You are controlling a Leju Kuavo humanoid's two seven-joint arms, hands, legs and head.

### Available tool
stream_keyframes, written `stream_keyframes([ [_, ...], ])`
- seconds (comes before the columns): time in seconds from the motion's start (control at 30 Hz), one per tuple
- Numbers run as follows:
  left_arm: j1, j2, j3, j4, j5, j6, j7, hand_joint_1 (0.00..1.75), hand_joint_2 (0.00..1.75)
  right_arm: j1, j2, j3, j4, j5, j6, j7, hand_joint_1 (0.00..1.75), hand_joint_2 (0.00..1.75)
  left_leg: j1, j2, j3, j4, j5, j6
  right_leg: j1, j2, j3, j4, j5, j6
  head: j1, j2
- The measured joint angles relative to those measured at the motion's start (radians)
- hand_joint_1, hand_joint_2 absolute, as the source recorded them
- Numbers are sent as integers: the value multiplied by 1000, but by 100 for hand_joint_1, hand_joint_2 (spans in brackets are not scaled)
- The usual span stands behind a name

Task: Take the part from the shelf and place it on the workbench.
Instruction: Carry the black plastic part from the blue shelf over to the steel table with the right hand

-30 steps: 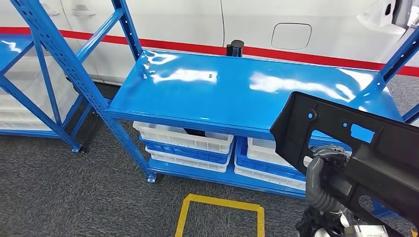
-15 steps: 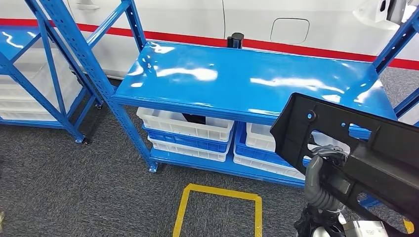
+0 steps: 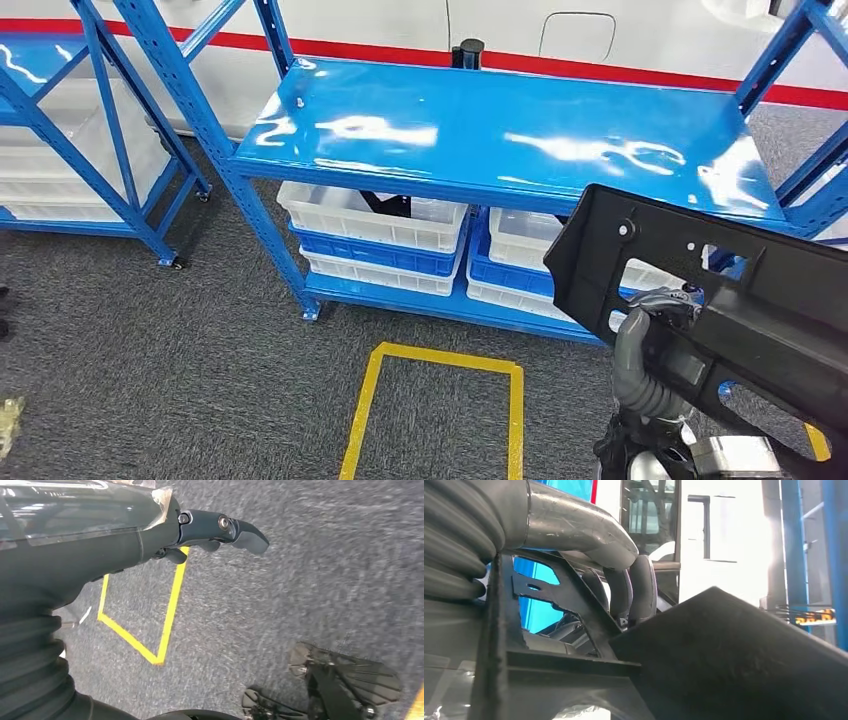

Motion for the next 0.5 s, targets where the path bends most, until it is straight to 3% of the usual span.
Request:
stream_keyframes([
  [0.07,2,1,0,0,-1,0,2,0,175,-2,1,-1,5,1,3,0,175,175,4,-3,-17,44,-57,-11,-2,-3,-14,1,18,-23,-2,0],
  [0.13,2,1,0,0,-8,4,3,0,175,-4,2,-1,7,4,4,0,175,175,7,-5,-46,160,-158,-19,1,-6,-31,2,36,-37,-6,0],
  [0.17,2,0,-1,0,-14,8,2,0,175,-4,2,-1,8,6,5,-1,175,175,8,-6,-59,224,-189,-22,4,-8,-41,3,44,-41,-7,0],
  [0.2,2,0,-1,0,-20,12,2,0,175,-4,2,-1,10,8,5,-1,175,175,8,-6,-62,270,-196,-22,6,-11,-51,4,50,-43,-7,0],
  [0.23,2,0,-2,0,-25,15,1,0,175,-4,2,-1,12,11,6,-1,175,175,8,-6,-52,284,-181,-20,9,-15,-59,4,55,-44,-7,0],
  [0.27,1,0,-2,0,-26,16,1,0,175,-4,2,-1,14,14,7,-2,175,175,7,-5,-23,259,-155,-16,11,-21,-63,4,60,-43,-7,0],
  [0.3,1,0,-2,0,-26,16,1,0,175,-5,2,-1,16,17,10,-2,175,175,6,1,22,201,-128,-8,13,-26,-66,4,63,-42,-7,0],
  [0.37,-3,2,-2,0,-26,17,2,0,175,-7,2,-1,18,21,14,-2,175,175,-5,28,114,61,-111,9,18,-39,-68,5,68,-37,-6,0],
  [0.4,-5,3,-2,0,-25,18,4,0,175,-10,2,-1,20,22,16,-2,175,175,-11,37,139,14,-113,16,19,-48,-70,5,71,-32,-6,0],
  [0.5,-6,4,-2,0,-22,22,9,0,175,-18,2,0,24,24,23,-2,175,175,-18,25,145,-29,-109,31,19,-71,-81,7,77,-16,-8,0],
])
